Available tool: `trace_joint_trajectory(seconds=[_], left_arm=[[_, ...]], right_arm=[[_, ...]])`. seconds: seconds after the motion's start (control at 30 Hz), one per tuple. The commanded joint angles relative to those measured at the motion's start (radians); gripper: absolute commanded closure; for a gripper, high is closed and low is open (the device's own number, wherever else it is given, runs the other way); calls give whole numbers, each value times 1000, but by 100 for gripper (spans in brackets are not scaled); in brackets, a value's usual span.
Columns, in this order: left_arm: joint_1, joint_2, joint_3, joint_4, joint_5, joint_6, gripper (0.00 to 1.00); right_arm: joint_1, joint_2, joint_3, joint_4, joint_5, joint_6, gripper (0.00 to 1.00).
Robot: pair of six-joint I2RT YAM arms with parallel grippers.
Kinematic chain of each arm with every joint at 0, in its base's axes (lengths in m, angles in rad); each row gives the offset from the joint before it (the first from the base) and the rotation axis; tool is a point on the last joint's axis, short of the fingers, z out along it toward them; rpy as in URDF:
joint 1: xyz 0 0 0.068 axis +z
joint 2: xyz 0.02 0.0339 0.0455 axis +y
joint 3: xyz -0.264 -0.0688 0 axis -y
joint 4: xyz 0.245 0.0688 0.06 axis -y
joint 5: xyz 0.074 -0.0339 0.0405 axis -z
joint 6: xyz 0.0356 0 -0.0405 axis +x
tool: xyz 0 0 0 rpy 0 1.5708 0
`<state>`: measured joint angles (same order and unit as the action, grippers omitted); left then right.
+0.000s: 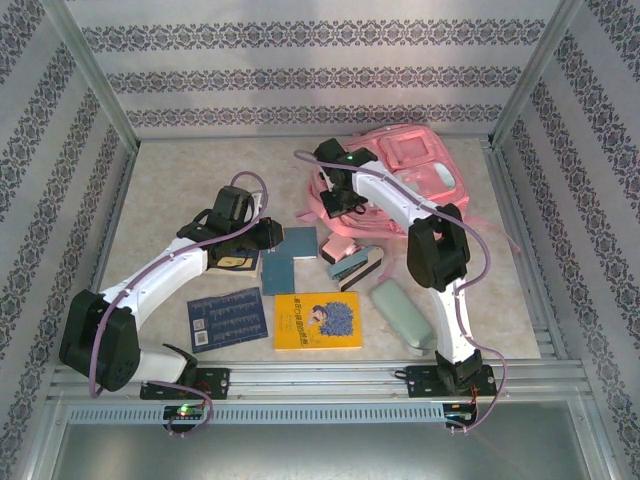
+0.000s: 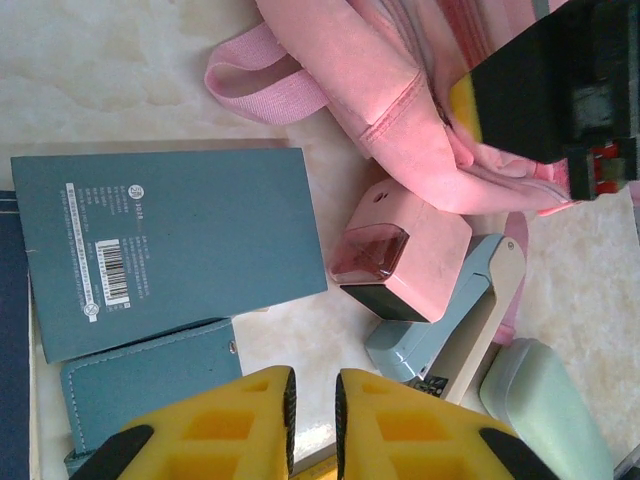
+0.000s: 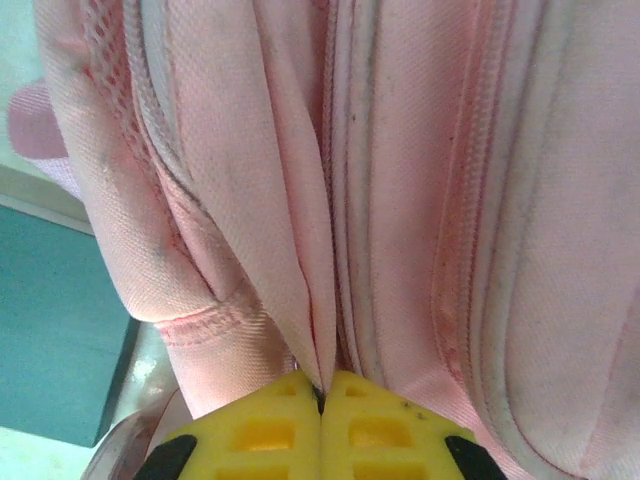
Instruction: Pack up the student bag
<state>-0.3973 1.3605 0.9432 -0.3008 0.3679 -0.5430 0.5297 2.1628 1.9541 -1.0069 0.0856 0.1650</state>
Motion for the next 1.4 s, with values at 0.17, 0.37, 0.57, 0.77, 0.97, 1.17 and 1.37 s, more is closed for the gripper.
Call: trace_joint_trajectory(seconds=[0.17,0.37,0.57,0.77,0.97,1.17,1.37], left_arm=[[-34,58,136,-24,30,79,69],[-129,206,311,-62,40,137,53],[-217,349,492,-54,61,184,46],[-227,468,591,9,104,157,51],[-229,535,640,-6,26,200,52],[-229,544,608,77,0,214,46],[-230,510,542,186,62,202,44]], right_arm=[[-55,-203,22,-17,-115,50,100],[-119,-299,-51,13,-267,111,100],[-155,-329,-69,4,-367,162,100],[-183,-344,-75,-6,-459,204,100],[-211,-364,-76,-3,-544,273,100],[-217,-371,-79,13,-627,337,100],[-222,-372,-82,1,-631,344,100]])
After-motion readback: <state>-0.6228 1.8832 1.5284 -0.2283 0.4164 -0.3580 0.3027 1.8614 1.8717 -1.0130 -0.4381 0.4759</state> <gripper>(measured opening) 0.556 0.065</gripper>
